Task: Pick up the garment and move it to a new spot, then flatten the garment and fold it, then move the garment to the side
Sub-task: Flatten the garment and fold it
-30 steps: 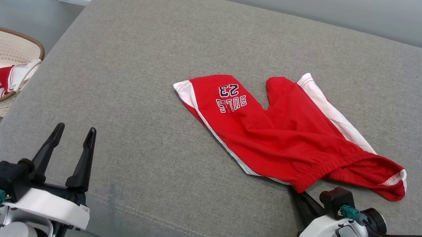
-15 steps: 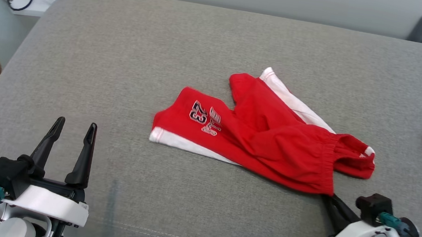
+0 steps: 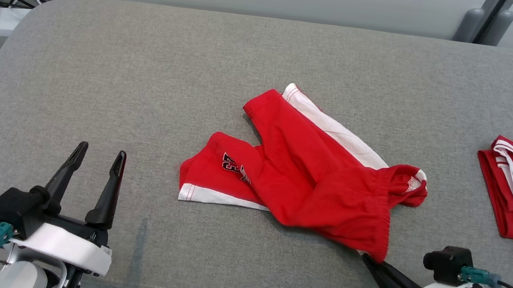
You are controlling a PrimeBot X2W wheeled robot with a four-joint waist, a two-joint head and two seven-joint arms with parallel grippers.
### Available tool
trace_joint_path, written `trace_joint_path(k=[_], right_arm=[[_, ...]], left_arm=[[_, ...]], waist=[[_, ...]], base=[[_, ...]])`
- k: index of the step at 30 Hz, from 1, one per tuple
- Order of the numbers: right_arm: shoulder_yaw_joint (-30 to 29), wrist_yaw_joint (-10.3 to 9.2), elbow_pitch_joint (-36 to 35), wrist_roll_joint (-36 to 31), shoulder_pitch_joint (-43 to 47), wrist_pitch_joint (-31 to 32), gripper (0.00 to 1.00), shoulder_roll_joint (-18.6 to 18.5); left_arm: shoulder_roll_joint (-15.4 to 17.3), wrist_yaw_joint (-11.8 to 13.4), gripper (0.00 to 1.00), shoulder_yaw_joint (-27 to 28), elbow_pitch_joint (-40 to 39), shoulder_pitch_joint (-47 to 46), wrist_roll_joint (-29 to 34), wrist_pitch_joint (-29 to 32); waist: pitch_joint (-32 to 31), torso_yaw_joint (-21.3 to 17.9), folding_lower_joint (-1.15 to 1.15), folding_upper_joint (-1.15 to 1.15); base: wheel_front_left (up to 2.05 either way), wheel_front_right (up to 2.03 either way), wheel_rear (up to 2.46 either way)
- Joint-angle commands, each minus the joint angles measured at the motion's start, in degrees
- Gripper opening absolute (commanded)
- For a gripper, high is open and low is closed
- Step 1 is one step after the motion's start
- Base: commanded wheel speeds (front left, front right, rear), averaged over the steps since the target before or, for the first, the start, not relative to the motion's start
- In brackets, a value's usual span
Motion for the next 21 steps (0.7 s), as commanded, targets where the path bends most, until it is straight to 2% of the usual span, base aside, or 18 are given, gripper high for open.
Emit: trace_joint_path(k=[1,6,9,14,19,21], right_arm=[[0.7,0.0,-2.4,1.5,0.4,0.0,0.0,-1.6],[0.8,0.0,-13.0,14.7,-0.8,-1.6,0.0,-4.3],[-1.2,0.0,-15.8,24.3,-2.3,-3.1,0.0,-4.6],[-5.6,0.0,-9.4,38.5,-6.2,-2.0,0.0,-1.8],[-7.4,0.0,0.0,42.9,-13.2,0.8,0.0,1.1],[-7.2,0.0,5.0,41.8,-16.5,1.2,0.0,1.6]], left_arm=[[1.6,-0.4,1.0,2.1,-1.1,-3.0,0.4,-0.4],[1.7,-0.5,1.0,2.0,-0.9,-3.1,0.3,-0.4],[1.7,-0.5,1.0,2.0,-0.9,-3.4,0.2,-0.4],[1.5,-0.9,1.0,1.3,-0.6,-4.7,0.2,-0.4],[0.6,-1.5,1.0,0.3,0.1,-6.5,0.3,-0.4],[0.2,-1.8,1.0,-0.1,0.4,-7.3,0.3,-0.5]], waist=[[-0.1,-0.1,0.0,0.0],[0.0,-0.6,0.0,0.0],[0.3,-0.7,0.0,0.0],[1.8,0.2,0.0,0.0],[3.8,2.4,0.0,0.0],[4.7,3.3,0.0,0.0]], base=[[0.0,0.0,0.0],[0.0,0.0,0.0],[0.0,0.0,0.0],[0.0,0.0,0.0],[0.0,0.0,0.0],[0.0,0.0,0.0]])
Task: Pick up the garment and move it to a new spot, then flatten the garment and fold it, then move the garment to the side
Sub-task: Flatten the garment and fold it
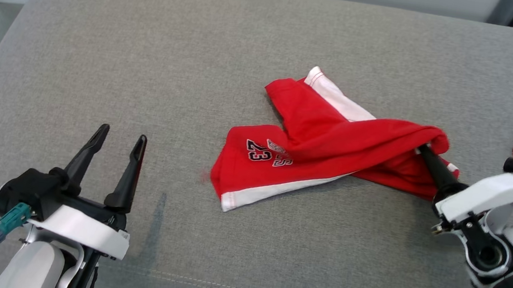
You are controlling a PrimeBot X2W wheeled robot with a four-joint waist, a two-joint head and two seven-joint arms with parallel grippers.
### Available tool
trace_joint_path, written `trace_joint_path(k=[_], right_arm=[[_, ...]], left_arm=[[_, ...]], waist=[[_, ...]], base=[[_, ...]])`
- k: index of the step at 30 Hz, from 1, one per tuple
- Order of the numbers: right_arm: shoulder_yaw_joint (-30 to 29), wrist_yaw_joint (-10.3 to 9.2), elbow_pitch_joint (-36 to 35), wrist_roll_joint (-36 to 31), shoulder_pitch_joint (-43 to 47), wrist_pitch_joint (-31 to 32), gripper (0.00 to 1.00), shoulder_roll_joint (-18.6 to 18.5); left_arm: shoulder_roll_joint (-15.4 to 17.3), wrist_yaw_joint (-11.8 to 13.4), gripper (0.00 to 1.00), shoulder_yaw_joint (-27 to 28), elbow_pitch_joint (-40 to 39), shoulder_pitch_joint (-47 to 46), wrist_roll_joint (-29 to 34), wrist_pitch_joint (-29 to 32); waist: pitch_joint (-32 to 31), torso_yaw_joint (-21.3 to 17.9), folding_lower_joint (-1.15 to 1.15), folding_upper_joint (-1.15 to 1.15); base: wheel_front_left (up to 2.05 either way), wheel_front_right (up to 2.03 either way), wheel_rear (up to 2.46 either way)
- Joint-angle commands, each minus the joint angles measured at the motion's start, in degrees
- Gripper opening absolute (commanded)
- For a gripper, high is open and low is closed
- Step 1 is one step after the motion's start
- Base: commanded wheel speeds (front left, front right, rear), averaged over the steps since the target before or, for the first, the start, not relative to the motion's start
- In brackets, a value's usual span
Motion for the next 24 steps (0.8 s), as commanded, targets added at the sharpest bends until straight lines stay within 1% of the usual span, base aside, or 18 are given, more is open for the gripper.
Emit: trace_joint_path(k=[1,3,4,5,7,8,10,13,15,18,19,20,24], right_arm=[[0.7,0.26,1.4,-2.1,-2.0,-1.0,0.0,-0.9],[4.4,0.26,7.0,-6.5,-5.2,1.3,0.0,-0.9],[5.9,0.26,9.1,-7.4,-6.4,3.4,0.0,-0.6],[7.4,0.26,10.3,-7.5,-7.1,6.9,0.0,-0.2],[9.6,0.26,10.0,-8.6,-8.7,10.3,0.0,-1.0],[10.9,0.26,8.5,-8.1,-9.0,13.7,0.0,-2.0],[11.8,0.26,7.5,-8.1,-9.1,15.9,0.0,-3.6],[12.9,0.26,5.2,-8.9,-8.9,16.4,0.0,-5.6],[13.0,0.26,4.3,-9.7,-8.5,15.2,0.0,-6.7],[13.2,0.26,3.9,-9.7,-6.8,13.5,0.0,-6.9],[13.1,0.26,3.9,-9.4,-6.2,13.1,0.38,-6.8],[13.2,0.26,3.8,-9.2,-5.5,12.7,1.0,-6.6],[13.8,0.26,3.4,-9.5,-3.3,11.0,1.0,-6.8]], left_arm=[[1.3,-0.5,1.0,1.9,-1.0,-3.2,0.4,-0.5],[0.9,-0.8,1.0,1.5,-0.5,-3.9,0.5,-0.5],[0.6,-1.0,1.0,1.3,-0.2,-4.2,0.5,-0.5],[0.4,-1.1,1.0,1.1,0.1,-4.5,0.6,-0.5],[0.1,-1.3,1.0,1.0,0.5,-4.7,0.7,-0.5],[-0.1,-1.4,1.0,1.1,0.8,-4.7,0.8,-0.6],[-0.2,-1.5,1.0,1.5,1.0,-4.6,0.9,-0.6],[-0.3,-1.6,1.0,2.1,1.0,-4.2,1.2,-0.6],[-0.4,-1.7,1.0,2.6,0.8,-3.9,1.4,-0.6],[-0.7,-1.8,1.0,3.0,0.7,-3.6,1.6,-0.6],[-0.8,-1.9,1.0,3.1,0.7,-3.5,1.6,-0.6],[-0.8,-2.0,1.0,3.1,0.8,-3.5,1.7,-0.6],[-0.8,-2.1,1.0,3.2,1.3,-3.3,1.6,-0.6]], waist=[[1.1,1.2,0.0,0.0],[1.7,2.0,0.0,0.0],[1.8,2.4,0.0,0.0],[1.8,2.7,0.0,0.0],[1.7,2.9,0.0,0.0],[1.6,2.8,0.0,0.0],[1.5,2.4,0.0,0.0],[1.0,1.5,0.0,0.0],[0.8,1.0,0.0,0.0],[0.6,0.2,0.0,0.0],[0.6,0.0,0.0,0.0],[0.5,-0.2,0.0,0.0],[0.0,-0.9,0.0,0.0]], base=[[0.0,0.0,0.0],[0.0,0.0,0.0],[0.0,0.0,0.0],[0.0,0.0,0.0],[0.0,0.0,0.0],[0.0,0.0,0.0],[0.0,0.0,0.0],[0.0,0.0,0.0],[0.0,0.0,0.0],[0.0,0.0,0.0],[0.0,0.0,0.0],[0.0,0.0,0.0],[0.0,0.0,0.0]])
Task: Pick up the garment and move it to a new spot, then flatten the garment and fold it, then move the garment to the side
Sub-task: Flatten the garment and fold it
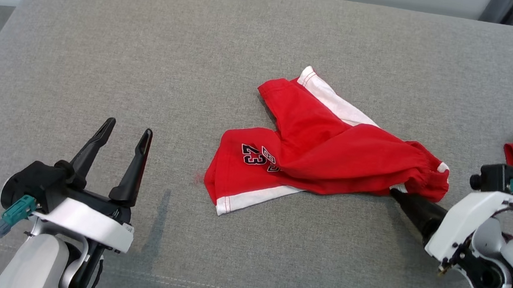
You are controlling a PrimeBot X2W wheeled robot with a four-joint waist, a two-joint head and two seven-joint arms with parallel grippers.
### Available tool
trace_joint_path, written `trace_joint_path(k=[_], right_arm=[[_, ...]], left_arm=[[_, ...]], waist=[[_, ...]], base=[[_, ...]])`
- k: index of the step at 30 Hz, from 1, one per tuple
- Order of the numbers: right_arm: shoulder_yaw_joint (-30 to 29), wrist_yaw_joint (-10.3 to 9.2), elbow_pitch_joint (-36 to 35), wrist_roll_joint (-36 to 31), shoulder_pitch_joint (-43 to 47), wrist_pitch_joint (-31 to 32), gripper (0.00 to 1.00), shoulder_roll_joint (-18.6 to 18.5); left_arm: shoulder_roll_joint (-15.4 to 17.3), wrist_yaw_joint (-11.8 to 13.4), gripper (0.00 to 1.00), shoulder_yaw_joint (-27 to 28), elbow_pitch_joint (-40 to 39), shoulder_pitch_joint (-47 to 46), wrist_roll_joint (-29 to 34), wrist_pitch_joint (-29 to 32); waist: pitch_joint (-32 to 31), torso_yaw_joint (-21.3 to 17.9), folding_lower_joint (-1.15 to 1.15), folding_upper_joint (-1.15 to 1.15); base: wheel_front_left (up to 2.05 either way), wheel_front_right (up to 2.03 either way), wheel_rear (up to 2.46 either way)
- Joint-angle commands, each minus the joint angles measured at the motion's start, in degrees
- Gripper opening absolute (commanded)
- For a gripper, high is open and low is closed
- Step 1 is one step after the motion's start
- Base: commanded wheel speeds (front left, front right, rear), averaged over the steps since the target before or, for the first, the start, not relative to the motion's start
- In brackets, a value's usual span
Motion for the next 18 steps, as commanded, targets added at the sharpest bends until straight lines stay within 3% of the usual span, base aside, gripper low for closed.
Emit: trace_joint_path(k=[1,7,12,15,18], right_arm=[[0.3,0.25,-1.5,-0.2,2.5,-1.5,1.0,-1.2],[2.3,0.25,-5.4,-5.6,8.8,-9.7,1.0,-5.5],[-1.1,0.25,-7.8,-11.9,13.2,-21.5,1.0,-6.8],[-8.0,0.25,-9.2,-18.0,15.0,-22.7,1.0,-4.8],[-20.5,0.25,-13.2,-28.4,17.9,-22.8,1.0,-0.2]], left_arm=[[1.5,-0.2,1.0,2.5,-1.2,-0.7,0.3,-0.6],[2.1,0.6,1.0,3.2,-1.2,1.1,0.5,-0.6],[2.7,2.3,1.0,4.4,-2.5,3.9,0.4,-0.5],[3.3,3.7,1.0,5.3,-4.1,5.5,0.6,-0.4],[3.6,4.9,1.0,6.0,-5.7,6.6,0.7,-0.2]], waist=[[-0.6,-0.5,0.0,0.0],[-3.0,-2.4,0.0,0.0],[-5.5,-4.4,0.0,0.0],[-6.7,-5.7,0.0,0.0],[-7.7,-6.7,0.0,0.0]], base=[[0.0,0.0,0.0],[0.0,0.0,0.0],[0.0,0.0,0.0],[0.0,0.0,0.0],[0.0,0.0,0.0]])
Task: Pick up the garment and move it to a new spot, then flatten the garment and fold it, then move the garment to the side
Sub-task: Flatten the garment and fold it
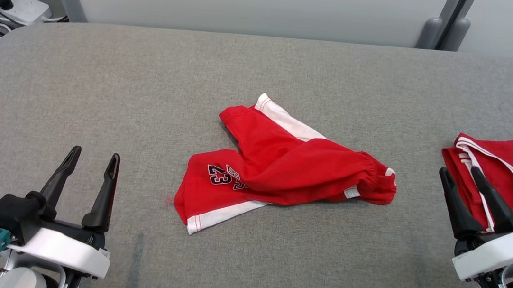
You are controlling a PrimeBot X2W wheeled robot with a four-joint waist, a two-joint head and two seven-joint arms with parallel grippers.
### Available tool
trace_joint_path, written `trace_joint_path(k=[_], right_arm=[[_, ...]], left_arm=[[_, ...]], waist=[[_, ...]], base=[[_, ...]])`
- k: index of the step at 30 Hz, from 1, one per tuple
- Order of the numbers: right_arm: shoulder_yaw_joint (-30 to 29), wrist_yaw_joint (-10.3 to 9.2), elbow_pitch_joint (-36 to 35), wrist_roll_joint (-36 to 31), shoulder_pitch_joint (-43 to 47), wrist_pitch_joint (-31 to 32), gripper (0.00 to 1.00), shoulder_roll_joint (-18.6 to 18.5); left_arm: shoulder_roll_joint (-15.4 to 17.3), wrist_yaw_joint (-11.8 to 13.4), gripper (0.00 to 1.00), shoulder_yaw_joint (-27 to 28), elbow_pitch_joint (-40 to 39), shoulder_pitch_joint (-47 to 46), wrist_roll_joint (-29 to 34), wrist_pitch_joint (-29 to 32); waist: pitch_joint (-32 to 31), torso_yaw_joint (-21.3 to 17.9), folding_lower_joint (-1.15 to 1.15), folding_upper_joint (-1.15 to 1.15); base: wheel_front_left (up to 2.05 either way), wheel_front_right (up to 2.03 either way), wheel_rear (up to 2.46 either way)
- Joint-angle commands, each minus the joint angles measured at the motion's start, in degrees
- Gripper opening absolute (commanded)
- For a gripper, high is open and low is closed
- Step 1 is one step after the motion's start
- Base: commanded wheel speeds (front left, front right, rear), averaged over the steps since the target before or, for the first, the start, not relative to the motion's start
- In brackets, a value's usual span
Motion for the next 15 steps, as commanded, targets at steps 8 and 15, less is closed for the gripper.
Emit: trace_joint_path(k=[8,15], right_arm=[[-20.4,0.25,-13.0,-28.6,14.7,-0.8,1.0,14.8],[-24.2,0.25,-16.8,-36.8,23.5,-0.8,1.0,20.7]], left_arm=[[1.0,2.9,1.0,2.2,-3.4,3.4,0.6,0.3],[0.2,4.6,1.0,2.3,-4.0,7.7,0.9,0.0]], waist=[[-5.0,-1.3,0.0,0.0],[-7.0,-0.6,0.0,0.0]], base=[[0.0,0.0,0.0],[0.0,0.0,0.0]])
